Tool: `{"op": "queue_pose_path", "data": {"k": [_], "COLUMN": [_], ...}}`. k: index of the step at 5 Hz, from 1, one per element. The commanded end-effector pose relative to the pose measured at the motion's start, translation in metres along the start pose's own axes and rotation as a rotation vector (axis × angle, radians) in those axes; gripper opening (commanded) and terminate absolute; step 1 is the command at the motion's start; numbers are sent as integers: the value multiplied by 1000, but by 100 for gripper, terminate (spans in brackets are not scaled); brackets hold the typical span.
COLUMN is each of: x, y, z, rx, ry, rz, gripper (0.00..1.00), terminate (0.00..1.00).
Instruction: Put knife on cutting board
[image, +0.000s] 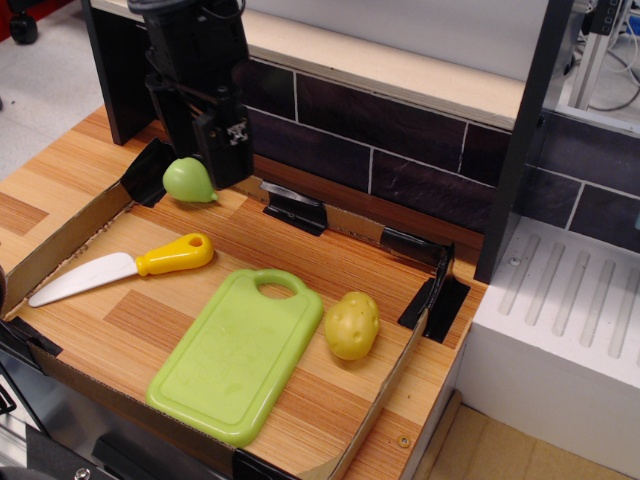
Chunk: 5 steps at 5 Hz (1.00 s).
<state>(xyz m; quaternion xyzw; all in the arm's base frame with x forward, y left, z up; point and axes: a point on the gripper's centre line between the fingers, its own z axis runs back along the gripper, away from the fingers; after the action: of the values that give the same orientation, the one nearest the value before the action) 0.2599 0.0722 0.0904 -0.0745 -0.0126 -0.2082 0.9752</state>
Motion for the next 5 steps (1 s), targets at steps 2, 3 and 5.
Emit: {"op": "queue_pose_path", "data": {"k": [2, 3, 5], "x": [-19, -20, -25], "y": [36, 42, 36], "z": [-14, -25, -50], "rx": [160, 155, 102], "ry": [-72, -72, 11], "rz": [-100, -104, -92], "gripper": [100, 100, 100], "terminate": [0, 0, 0]}}
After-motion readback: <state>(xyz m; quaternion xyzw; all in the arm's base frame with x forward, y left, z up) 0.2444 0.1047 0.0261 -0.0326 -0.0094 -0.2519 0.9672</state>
